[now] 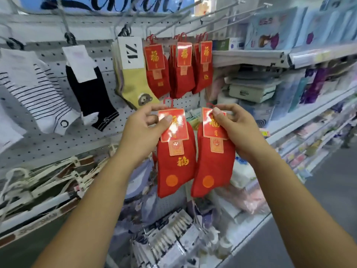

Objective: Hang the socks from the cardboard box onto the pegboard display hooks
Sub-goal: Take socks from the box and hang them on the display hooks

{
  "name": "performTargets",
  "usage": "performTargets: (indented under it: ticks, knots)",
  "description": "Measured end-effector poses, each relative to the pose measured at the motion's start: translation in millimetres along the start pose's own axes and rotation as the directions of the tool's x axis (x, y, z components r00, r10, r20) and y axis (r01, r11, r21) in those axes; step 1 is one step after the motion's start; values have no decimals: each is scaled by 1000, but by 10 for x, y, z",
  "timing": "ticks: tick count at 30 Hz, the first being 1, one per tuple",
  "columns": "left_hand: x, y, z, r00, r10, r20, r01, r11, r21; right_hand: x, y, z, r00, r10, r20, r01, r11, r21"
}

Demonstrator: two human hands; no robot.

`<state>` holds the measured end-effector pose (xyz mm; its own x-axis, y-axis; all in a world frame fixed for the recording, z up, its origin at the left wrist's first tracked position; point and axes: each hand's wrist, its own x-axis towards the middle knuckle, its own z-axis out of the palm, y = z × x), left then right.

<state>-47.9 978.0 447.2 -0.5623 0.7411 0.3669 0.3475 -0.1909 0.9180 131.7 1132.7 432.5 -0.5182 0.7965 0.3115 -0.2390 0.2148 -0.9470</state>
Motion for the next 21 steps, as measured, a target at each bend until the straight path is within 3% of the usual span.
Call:
performTargets:
  ticks: [13, 18, 21]
  knots:
    - [533, -82, 1067, 945, 55, -322, -42, 998, 46, 1296, 128, -910, 967, -61, 248, 59, 998, 14]
    - [558, -79, 1181, 937, 54, -346, -32, 997, 67, 1409, 234, -903, 936, -119, 330, 142, 989, -45]
    - [662, -46, 1325, 949, 55, -311, -33, 997, 73, 1453, 272, -983, 942, -169, 290, 197, 978, -71]
